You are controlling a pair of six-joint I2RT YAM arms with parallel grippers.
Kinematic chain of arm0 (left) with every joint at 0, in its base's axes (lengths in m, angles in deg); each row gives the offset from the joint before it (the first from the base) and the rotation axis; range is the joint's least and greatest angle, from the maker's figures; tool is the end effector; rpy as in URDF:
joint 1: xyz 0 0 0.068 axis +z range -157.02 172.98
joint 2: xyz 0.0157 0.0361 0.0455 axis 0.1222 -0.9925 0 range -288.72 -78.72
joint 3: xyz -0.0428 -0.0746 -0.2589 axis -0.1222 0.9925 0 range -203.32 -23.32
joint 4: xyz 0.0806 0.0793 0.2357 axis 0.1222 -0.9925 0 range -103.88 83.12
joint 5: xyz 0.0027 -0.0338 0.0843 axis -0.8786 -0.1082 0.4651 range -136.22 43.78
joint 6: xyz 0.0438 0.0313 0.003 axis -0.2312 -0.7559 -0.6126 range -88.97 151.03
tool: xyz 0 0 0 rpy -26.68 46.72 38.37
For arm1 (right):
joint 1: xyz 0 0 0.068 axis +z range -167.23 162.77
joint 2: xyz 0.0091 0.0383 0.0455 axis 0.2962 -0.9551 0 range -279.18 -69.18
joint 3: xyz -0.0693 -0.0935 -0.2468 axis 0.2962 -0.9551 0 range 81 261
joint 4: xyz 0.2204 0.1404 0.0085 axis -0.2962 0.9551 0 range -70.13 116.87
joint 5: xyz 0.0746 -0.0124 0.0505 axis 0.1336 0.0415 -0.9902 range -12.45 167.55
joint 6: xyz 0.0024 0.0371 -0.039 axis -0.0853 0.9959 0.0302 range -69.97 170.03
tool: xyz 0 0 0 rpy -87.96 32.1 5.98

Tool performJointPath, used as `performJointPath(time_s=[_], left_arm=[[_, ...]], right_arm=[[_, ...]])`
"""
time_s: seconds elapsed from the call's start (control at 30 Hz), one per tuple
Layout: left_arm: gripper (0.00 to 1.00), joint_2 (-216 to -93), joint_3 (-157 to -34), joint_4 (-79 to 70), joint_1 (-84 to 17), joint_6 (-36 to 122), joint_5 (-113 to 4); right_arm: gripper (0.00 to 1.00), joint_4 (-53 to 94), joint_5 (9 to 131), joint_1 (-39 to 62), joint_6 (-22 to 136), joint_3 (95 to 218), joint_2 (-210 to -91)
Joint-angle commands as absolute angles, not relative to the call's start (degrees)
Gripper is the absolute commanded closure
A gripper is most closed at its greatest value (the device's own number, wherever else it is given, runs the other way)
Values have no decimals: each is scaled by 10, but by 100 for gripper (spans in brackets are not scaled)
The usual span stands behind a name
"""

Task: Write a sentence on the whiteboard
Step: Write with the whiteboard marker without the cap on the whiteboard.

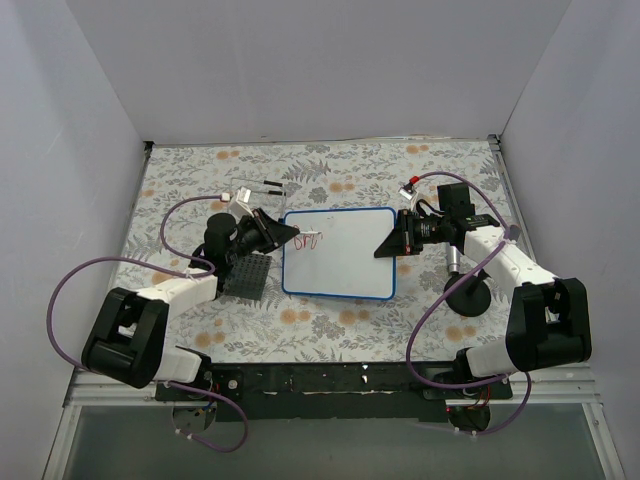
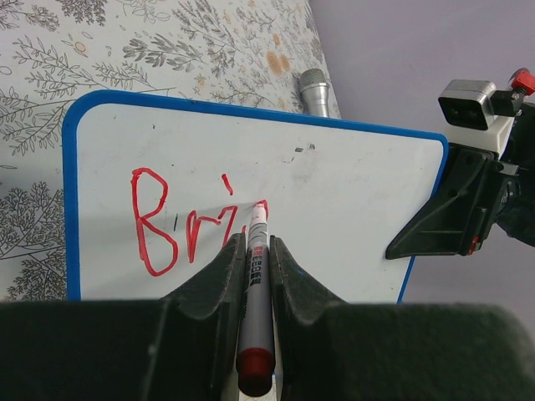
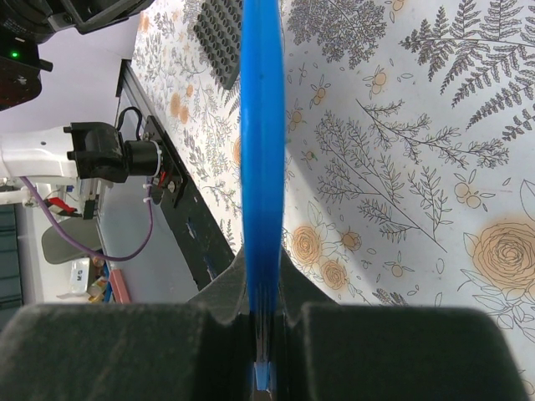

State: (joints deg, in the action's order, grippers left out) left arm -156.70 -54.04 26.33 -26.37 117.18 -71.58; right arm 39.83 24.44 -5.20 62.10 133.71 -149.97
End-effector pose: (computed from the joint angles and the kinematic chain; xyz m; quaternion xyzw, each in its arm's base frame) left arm 0.2575 -0.1065 0.2068 -0.3105 0.7164 -0.5827 0.2256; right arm 0.2738 0.0874 0.2409 -0.1597 0.8353 0.4751 0.2260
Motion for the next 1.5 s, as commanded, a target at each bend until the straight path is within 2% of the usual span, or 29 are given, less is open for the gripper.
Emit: performJointPath(time_s=[0.0, 0.83, 1.47], left_arm=[[100, -1544, -543, 231, -265, 1145, -699], [100, -1542, -535, 209, -267, 1151, -772], [100, -1569, -573, 234, -267, 1175, -739]], right_arm=[[99, 381, 243, -53, 598, 1338, -1487], [99, 381, 242, -53, 600, 1339, -1485], [99, 381, 242, -55, 600, 1337, -1484]])
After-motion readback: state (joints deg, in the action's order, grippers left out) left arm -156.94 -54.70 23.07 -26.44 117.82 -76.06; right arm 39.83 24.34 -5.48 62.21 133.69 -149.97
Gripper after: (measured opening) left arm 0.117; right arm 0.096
